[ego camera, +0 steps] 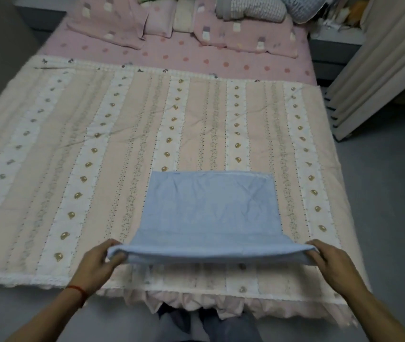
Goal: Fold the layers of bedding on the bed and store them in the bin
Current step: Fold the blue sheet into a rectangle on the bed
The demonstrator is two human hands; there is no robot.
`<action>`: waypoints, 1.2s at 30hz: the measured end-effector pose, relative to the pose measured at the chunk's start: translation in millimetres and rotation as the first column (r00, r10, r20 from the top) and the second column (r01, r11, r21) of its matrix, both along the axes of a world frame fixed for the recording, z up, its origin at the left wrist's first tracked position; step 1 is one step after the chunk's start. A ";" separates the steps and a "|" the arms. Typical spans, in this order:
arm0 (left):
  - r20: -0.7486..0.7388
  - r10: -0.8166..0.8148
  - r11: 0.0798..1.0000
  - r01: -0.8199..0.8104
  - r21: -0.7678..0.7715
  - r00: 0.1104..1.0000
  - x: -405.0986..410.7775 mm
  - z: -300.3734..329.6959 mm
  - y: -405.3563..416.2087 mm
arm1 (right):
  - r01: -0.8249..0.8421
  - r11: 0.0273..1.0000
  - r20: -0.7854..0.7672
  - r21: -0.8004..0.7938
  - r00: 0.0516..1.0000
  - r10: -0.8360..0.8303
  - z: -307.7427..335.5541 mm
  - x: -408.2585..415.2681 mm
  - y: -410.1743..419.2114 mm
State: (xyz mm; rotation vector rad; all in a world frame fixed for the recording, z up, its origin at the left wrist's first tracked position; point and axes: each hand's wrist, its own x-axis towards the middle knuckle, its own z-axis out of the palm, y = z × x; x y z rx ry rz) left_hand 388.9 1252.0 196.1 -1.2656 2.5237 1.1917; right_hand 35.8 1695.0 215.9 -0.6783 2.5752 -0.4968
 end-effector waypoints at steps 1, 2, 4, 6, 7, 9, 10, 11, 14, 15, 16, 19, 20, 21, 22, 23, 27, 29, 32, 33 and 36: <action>-0.042 0.084 0.996 -0.083 0.026 0.996 -19.0 4.3 -9.7 | 0.032 0.998 -0.028 -0.048 0.999 -0.034 8.2 -15.7 -17.6; -0.078 0.173 0.984 -0.169 0.058 0.982 -38.7 4.4 -20.0 | 0.074 0.994 -0.034 -0.086 0.996 -0.077 10.7 -34.7 -33.7; -0.123 0.298 0.954 -0.292 0.067 0.947 -88.2 -11.4 -44.4 | 0.149 0.980 -0.024 -0.128 0.988 -0.154 -0.7 -80.5 -69.2; -0.172 0.357 0.934 -0.353 0.056 0.918 -133.7 -21.1 -67.9 | 0.217 0.964 -0.008 -0.155 0.975 -0.221 -16.2 -120.3 -101.7; -0.198 0.394 0.919 -0.391 0.056 0.898 -160.2 -35.9 -83.4 | 0.255 0.952 0.008 -0.170 0.966 -0.258 -31.6 -144.1 -119.5; -0.237 0.425 0.903 -0.429 0.037 0.874 -209.9 -66.6 -114.0 | 0.342 0.910 0.031 -0.235 0.938 -0.345 -61.9 -186.1 -152.8; -0.229 0.415 0.904 -0.427 -0.004 0.880 -231.1 -90.8 -130.1 | 0.370 0.891 0.030 -0.264 0.926 -0.376 -85.5 -208.3 -167.2; -0.197 0.410 0.903 -0.427 -0.050 0.891 -247.1 -113.9 -143.7 | 0.389 0.880 0.030 -0.273 0.918 -0.396 -107.0 -224.1 -180.0; -0.032 0.431 0.890 -0.431 -0.148 0.902 -279.2 -200.2 -165.8 | 0.439 0.864 0.092 -0.247 0.898 -0.430 -196.9 -251.7 -210.2; 0.012 0.443 0.878 -0.431 -0.209 0.897 -286.6 -241.3 -164.2 | 0.465 0.857 0.093 -0.222 0.885 -0.456 -242.8 -255.3 -219.8; 0.021 0.459 0.852 -0.433 -0.295 0.888 -288.6 -258.6 -159.0 | 0.482 0.852 0.047 -0.205 0.874 -0.484 -263.8 -251.5 -225.3; -0.064 0.532 0.719 -0.490 -0.492 0.845 -293.7 -302.0 -140.9 | 0.520 0.829 -0.240 -0.203 0.795 -0.557 -314.3 -240.6 -239.1; -0.075 0.554 0.686 -0.506 -0.522 0.829 -294.7 -304.8 -141.0 | 0.526 0.825 -0.283 -0.209 0.775 -0.566 -320.9 -241.2 -240.4; -0.066 0.564 0.676 -0.506 -0.535 0.823 -295.8 -305.6 -141.5 | 0.525 0.824 -0.305 -0.213 0.766 -0.566 -324.0 -241.6 -240.8; -0.067 0.560 0.682 -0.505 -0.529 0.826 -295.7 -305.9 -142.3 | 0.512 0.829 -0.313 -0.226 0.767 -0.559 -324.2 -242.1 -240.6; -0.078 0.559 0.694 -0.518 -0.500 0.825 -296.0 -301.9 -142.4 | 0.494 0.835 -0.301 -0.244 0.779 -0.549 -319.5 -243.1 -240.4; -0.013 0.473 0.700 -0.385 -0.601 0.881 -308.5 -262.9 -114.5 | 0.517 0.812 -0.059 -0.269 0.833 -0.550 -282.1 -236.1 -229.2; 0.074 0.212 0.727 -0.107 -0.678 0.974 -321.7 -234.0 -65.7 | 0.588 0.802 -0.043 -0.103 0.803 -0.594 -257.8 -224.0 -211.2; 0.159 -0.227 0.738 0.277 -0.616 0.961 -361.9 -230.5 16.5 | 0.621 0.765 0.136 0.172 0.754 -0.643 -231.1 -185.4 -168.1; 0.170 -0.296 0.727 0.337 -0.598 0.940 -377.9 -244.0 34.9 | 0.609 0.756 0.210 0.238 0.728 -0.652 -225.5 -173.6 -155.3; 0.195 -0.351 0.718 0.397 -0.572 0.916 -406.5 -282.6 51.4 | 0.596 0.750 0.415 0.287 0.629 -0.658 -217.2 -156.0 -137.1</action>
